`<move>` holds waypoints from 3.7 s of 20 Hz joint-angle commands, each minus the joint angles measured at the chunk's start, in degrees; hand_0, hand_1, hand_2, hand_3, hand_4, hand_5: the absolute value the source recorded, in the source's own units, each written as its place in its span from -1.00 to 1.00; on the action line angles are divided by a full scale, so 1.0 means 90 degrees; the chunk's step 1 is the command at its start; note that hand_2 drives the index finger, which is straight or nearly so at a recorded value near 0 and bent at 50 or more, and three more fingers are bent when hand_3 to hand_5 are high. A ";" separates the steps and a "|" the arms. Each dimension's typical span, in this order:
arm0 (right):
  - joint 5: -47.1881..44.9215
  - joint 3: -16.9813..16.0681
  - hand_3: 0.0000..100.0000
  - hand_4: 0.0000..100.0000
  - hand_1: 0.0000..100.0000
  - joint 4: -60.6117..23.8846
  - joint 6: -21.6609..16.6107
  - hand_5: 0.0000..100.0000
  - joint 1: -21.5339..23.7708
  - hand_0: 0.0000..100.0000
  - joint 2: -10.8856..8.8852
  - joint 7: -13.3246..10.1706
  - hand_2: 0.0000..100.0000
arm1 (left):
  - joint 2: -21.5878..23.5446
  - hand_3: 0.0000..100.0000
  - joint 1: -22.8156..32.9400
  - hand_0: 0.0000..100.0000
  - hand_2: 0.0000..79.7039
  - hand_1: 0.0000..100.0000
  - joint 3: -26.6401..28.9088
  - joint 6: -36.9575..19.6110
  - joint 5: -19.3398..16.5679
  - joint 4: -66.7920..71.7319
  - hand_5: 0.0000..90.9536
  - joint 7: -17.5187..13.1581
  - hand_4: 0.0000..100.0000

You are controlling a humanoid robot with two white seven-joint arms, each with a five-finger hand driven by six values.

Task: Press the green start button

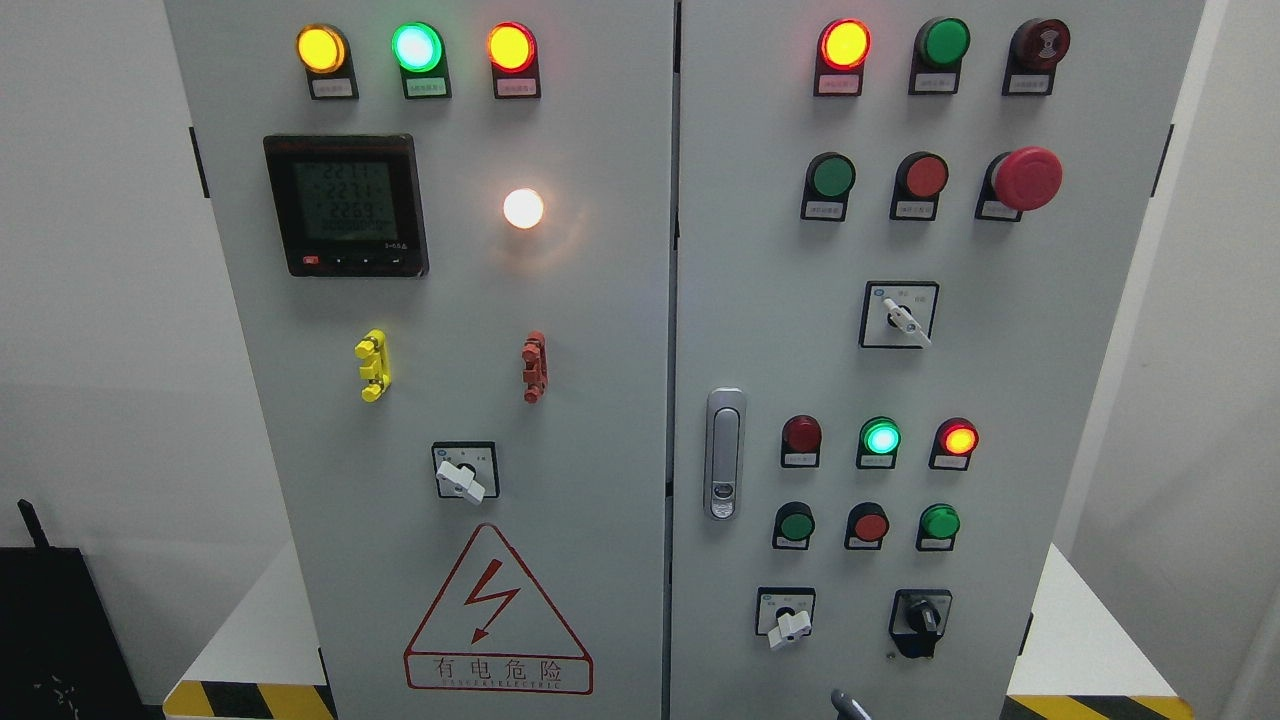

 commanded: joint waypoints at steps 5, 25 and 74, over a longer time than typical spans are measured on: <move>0.0006 -0.0008 -1.00 -1.00 -0.82 0.0000 0.0006 -1.00 0.0004 -1.00 0.0000 0.0005 -1.00 | 0.0000 -1.00 0.0007 -0.76 -1.00 0.11 0.0000 0.0003 0.0000 0.0000 -1.00 -0.0002 -1.00; 0.1880 -0.0740 -0.70 -0.77 -0.68 0.0264 -0.0482 -1.00 -0.0768 -1.00 0.0000 -0.0043 -1.00 | 0.0000 -1.00 -0.0003 -0.76 -1.00 0.11 0.0000 0.0003 0.0000 0.0000 -1.00 -0.0002 -1.00; 0.6325 -0.1346 0.41 0.41 -0.75 0.2118 -0.0697 0.69 -0.3014 -0.75 0.0058 -0.0747 -1.00 | 0.0000 -1.00 -0.0002 -0.76 -1.00 0.11 0.0000 0.0003 0.0000 0.0000 -1.00 -0.0002 -1.00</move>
